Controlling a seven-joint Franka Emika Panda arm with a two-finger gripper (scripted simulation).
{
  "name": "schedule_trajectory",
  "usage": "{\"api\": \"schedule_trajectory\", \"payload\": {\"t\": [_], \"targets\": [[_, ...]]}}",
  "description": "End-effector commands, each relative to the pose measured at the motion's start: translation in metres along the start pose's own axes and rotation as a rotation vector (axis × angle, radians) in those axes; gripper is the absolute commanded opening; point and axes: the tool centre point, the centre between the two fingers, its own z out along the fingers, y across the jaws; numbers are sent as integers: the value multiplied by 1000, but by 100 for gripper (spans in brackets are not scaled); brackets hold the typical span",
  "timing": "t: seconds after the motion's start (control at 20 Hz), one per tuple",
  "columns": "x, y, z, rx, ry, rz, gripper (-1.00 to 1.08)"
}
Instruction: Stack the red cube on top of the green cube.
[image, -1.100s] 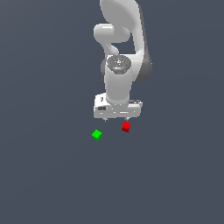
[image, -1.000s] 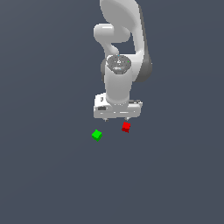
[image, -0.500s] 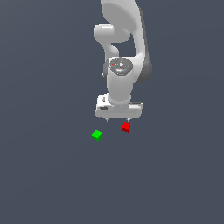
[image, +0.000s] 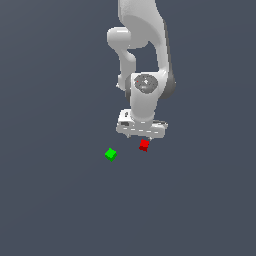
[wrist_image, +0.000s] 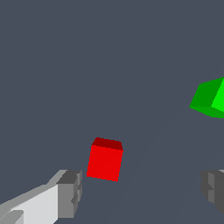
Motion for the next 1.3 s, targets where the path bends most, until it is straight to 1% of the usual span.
{"api": "schedule_trajectory", "payload": {"t": [0.0,0.25,0.55,1.25], "targets": [[-6,-7,11,0,4,45,100],[-14,-18,28,-1,11,115,100],[-18,-27,41,-1,15,166,100],[-19,-29,45,-2,16,176,100]]}}
